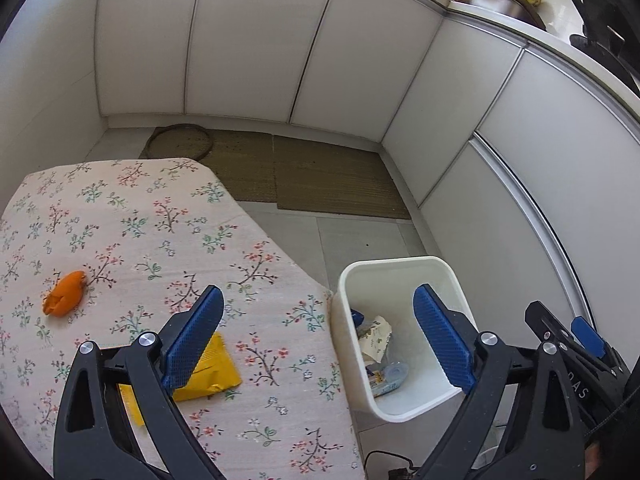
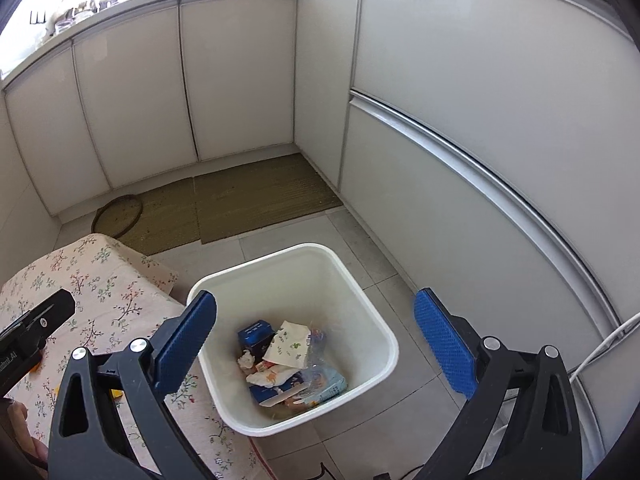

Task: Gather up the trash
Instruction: 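Move both grippers back over the table, then grasp the orange peel with the left gripper while the right gripper grasps the yellow packet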

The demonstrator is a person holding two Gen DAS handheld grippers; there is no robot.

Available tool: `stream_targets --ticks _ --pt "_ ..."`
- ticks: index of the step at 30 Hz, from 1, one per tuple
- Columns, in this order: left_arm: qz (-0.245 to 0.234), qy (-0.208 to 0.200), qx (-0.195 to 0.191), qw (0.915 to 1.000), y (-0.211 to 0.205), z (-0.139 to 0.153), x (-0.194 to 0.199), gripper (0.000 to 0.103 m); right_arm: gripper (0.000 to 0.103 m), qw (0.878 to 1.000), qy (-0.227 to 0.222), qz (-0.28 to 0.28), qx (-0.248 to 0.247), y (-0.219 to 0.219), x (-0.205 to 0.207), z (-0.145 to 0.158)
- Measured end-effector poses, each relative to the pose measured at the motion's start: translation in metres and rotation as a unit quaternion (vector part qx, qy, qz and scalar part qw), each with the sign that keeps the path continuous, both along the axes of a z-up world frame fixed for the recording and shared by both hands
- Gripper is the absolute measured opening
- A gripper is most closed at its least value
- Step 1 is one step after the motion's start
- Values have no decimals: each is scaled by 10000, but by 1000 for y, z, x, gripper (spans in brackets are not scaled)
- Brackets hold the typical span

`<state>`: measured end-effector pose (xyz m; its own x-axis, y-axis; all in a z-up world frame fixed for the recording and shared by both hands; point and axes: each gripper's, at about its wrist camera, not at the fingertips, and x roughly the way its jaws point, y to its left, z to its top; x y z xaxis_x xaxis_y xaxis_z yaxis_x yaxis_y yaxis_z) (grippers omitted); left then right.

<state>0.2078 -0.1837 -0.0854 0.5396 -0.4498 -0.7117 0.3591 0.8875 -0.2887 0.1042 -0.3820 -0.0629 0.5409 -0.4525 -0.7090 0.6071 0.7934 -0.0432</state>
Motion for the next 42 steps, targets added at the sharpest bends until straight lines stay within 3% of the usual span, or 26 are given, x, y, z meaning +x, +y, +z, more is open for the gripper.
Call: stream_targets --ticks 10,23,26,29,34,38,40,42 --pt "582 146 135 9981 70 -14 28 92 96 9969 203 751 79 72 45 -8" --pt "1348 497 858 9859 169 -60 84 92 96 9828 610 1743 -25 164 84 -33" --pt "1213 588 1096 9848 180 -74 98 92 96 9784 696 1945 78 182 88 -39" --pt "692 780 1418 9844 180 -92 113 92 96 9753 822 2020 360 190 91 -49" --pt "27 977 1998 9750 178 -118 126 92 96 9683 1048 2141 748 202 95 -66" --pt "-79 1130 2151 9700 187 -131 131 90 96 9641 1195 2127 1047 204 96 -79" --pt "-156 1112 2021 9729 193 -131 128 86 96 9629 1241 2076 1194 202 97 -84" --pt "-259 1015 1957 9751 198 -130 122 69 96 9625 1276 1958 1379 199 97 -89"
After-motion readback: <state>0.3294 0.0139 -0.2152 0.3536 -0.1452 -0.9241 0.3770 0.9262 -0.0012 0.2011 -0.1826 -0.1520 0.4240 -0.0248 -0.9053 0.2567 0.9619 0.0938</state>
